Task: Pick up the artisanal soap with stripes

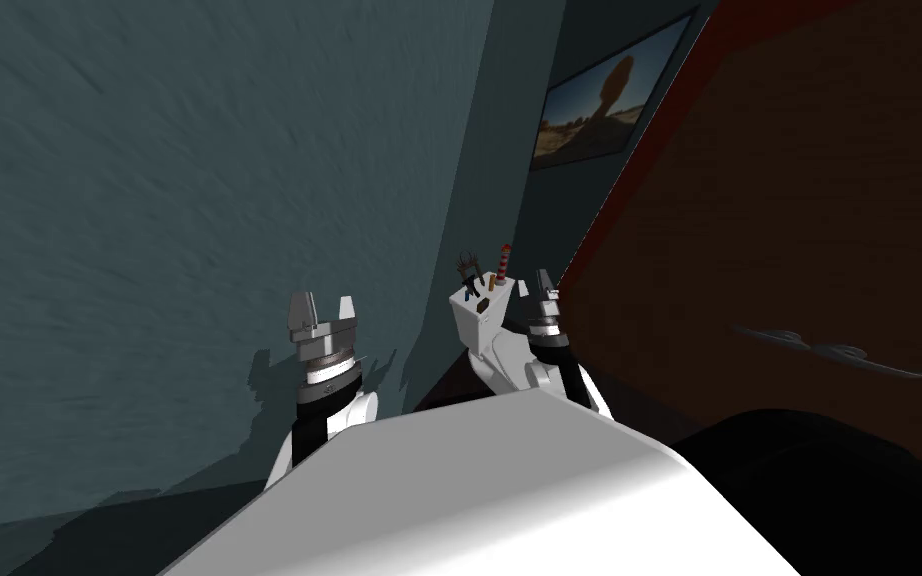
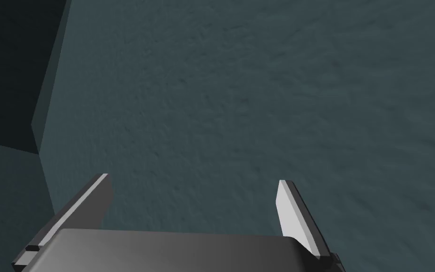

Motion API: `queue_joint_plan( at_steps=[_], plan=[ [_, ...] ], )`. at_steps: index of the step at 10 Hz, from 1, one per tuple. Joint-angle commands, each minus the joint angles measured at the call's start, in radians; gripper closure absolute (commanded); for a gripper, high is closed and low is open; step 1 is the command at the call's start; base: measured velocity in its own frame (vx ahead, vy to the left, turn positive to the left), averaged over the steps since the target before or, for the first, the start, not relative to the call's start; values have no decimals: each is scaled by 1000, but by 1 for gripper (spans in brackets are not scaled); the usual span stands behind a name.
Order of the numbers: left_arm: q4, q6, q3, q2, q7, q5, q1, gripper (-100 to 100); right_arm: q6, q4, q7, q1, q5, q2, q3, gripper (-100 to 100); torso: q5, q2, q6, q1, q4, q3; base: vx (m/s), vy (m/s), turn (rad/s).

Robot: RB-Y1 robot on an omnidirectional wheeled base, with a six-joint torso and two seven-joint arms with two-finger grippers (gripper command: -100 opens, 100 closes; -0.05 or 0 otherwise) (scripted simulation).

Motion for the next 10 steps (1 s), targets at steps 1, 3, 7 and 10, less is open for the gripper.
queue_joint_plan(
  at_steps=[1,3,7,10],
  plan=[
    [0,0,0,0,0,0,0,0,-14,26,-2,-10,45,-44,-10,-100,0,0,0,0,0,0,-23,-33,126],
    [0,0,0,0,0,0,0,0,-33,64,-5,-25,104,-99,-24,-100,-1,2,0,-5,0,1,-38,-74,174],
    [0,0,0,0,0,0,0,0,-57,116,-6,-47,198,-170,-42,-100,-1,2,0,-4,1,1,-43,-58,119],
    [0,0,0,0,0,0,0,0,-86,182,-7,-75,286,-250,-61,-100,-1,1,0,-3,0,1,-36,-40,149]
  ],
)
